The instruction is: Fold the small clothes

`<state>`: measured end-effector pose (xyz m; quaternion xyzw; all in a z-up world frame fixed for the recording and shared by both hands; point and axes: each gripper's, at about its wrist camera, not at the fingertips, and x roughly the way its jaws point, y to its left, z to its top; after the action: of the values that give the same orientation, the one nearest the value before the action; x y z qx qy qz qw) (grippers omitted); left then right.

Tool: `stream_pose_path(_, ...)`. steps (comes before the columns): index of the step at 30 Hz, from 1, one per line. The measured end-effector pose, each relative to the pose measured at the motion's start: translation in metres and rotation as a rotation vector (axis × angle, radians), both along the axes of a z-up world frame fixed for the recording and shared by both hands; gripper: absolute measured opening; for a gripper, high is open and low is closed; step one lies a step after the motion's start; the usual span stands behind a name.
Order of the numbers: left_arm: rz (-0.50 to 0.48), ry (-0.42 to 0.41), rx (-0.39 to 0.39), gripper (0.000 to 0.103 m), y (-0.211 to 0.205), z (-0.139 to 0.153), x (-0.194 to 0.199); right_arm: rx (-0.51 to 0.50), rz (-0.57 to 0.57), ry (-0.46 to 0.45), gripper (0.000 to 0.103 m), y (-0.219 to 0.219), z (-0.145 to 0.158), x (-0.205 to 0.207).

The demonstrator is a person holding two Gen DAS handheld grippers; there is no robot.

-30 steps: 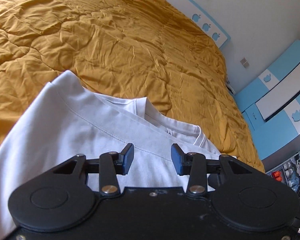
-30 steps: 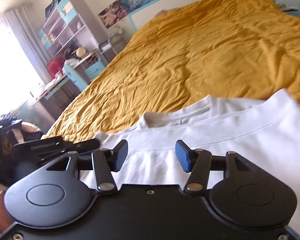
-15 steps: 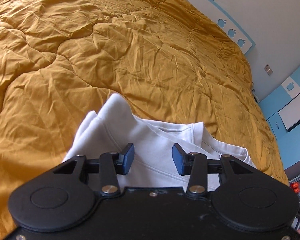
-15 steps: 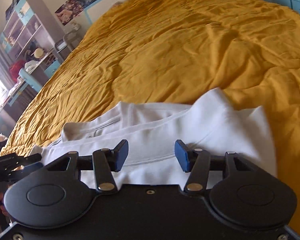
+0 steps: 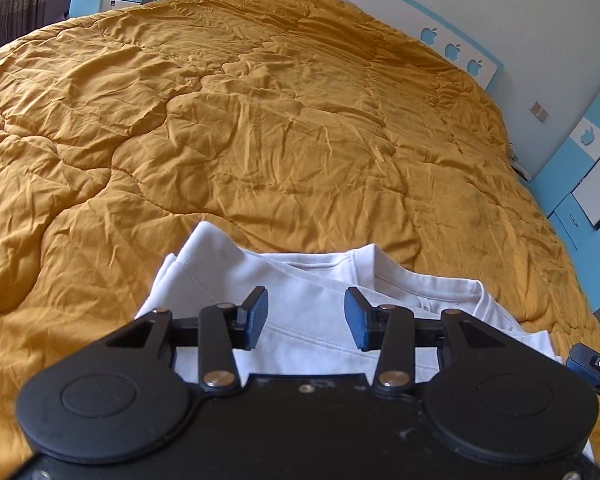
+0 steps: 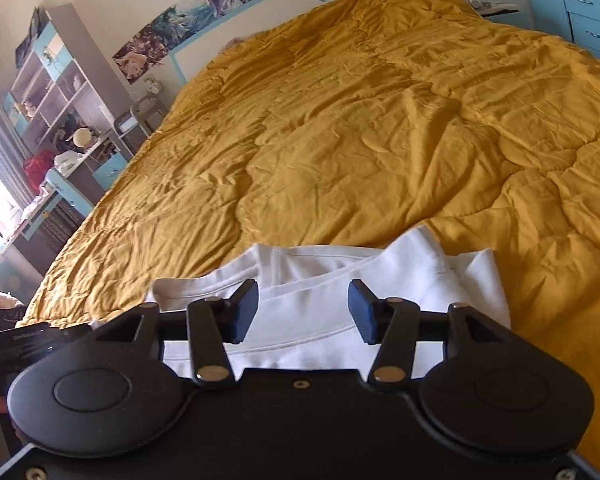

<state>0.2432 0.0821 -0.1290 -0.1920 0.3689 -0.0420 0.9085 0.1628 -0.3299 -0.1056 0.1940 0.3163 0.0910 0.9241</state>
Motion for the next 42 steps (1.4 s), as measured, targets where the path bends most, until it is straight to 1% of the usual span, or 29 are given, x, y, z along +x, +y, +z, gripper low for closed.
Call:
stream_pose_path(2,-0.040,-0.015,0.013,0.045,-0.012,0.014,-0.020,0.005,0.059,-0.033,0.053,0.019,0.013,-0.018)
stream_pose_path(5,-0.089,-0.024,0.040,0.045,-0.027,0.029,-0.053,-0.008,0.131,-0.067,0.054,0.046,0.025,-0.047)
stream_pose_path(9,-0.108,-0.038,0.025,0.046,-0.035,0.038,-0.106,0.016,0.189,-0.078,0.055,0.067,0.030,-0.086)
stream_pose_path(11,-0.100,-0.052,0.004,0.046,-0.032,0.036,-0.138,0.021,0.214,-0.071,0.055,0.075,0.026,-0.107)
stream_pose_path(13,-0.064,-0.058,-0.029,0.046,-0.023,0.025,-0.169,-0.003,0.229,-0.069,0.055,0.079,0.020,-0.126)
stream_pose_path(15,-0.024,-0.041,-0.070,0.046,-0.010,0.011,-0.191,-0.027,0.221,-0.077,0.057,0.078,0.011,-0.144)
stream_pose_path(17,0.027,0.000,-0.089,0.046,0.005,-0.005,-0.206,-0.016,0.206,-0.060,0.057,0.070,0.001,-0.154)
stream_pose_path(19,0.069,0.040,-0.082,0.046,0.019,-0.019,-0.214,-0.011,0.168,-0.037,0.057,0.058,-0.011,-0.162)
stream_pose_path(20,0.084,0.048,-0.082,0.046,0.025,-0.025,-0.218,-0.018,0.146,-0.028,0.057,0.051,-0.016,-0.165)
stream_pose_path(23,0.093,0.030,-0.119,0.046,0.037,-0.033,-0.225,-0.018,0.059,0.000,0.057,0.028,-0.027,-0.172)
stream_pose_path(25,0.098,0.032,-0.132,0.046,0.041,-0.033,-0.226,-0.007,0.004,-0.008,0.055,0.013,-0.028,-0.178)
stream_pose_path(28,0.111,0.025,-0.120,0.046,0.044,-0.030,-0.230,-0.004,-0.094,-0.007,0.055,-0.009,-0.027,-0.186)
stream_pose_path(30,0.144,0.015,-0.114,0.047,0.050,-0.026,-0.231,0.011,-0.151,-0.001,0.054,-0.023,-0.028,-0.191)
stream_pose_path(31,0.158,0.012,-0.116,0.047,0.054,-0.025,-0.232,0.024,-0.181,0.001,0.055,-0.030,-0.030,-0.194)
stream_pose_path(33,0.190,0.028,-0.113,0.047,0.063,-0.027,-0.232,-0.005,-0.254,0.025,0.053,-0.040,-0.032,-0.198)
stream_pose_path(34,0.190,0.034,-0.128,0.047,0.066,-0.029,-0.232,0.008,-0.264,0.033,0.053,-0.044,-0.035,-0.199)
stream_pose_path(35,0.190,0.037,-0.156,0.047,0.070,-0.029,-0.233,0.046,-0.266,0.040,0.053,-0.049,-0.037,-0.199)
stream_pose_path(36,0.187,0.032,-0.160,0.047,0.071,-0.027,-0.234,0.057,-0.275,0.041,0.053,-0.049,-0.036,-0.200)
stream_pose_path(38,0.180,0.035,-0.141,0.047,0.070,-0.022,-0.235,0.012,-0.290,0.045,0.056,-0.039,-0.025,-0.197)
stream_pose_path(39,0.182,0.026,-0.139,0.047,0.070,-0.018,-0.237,-0.018,-0.295,0.029,0.057,-0.031,-0.017,-0.195)
stream_pose_path(41,0.187,0.012,-0.137,0.047,0.069,-0.014,-0.239,-0.053,-0.240,-0.031,0.058,-0.012,0.001,-0.185)
stream_pose_path(42,0.189,0.011,-0.142,0.047,0.070,-0.013,-0.238,-0.064,-0.189,-0.055,0.060,0.000,0.011,-0.175)
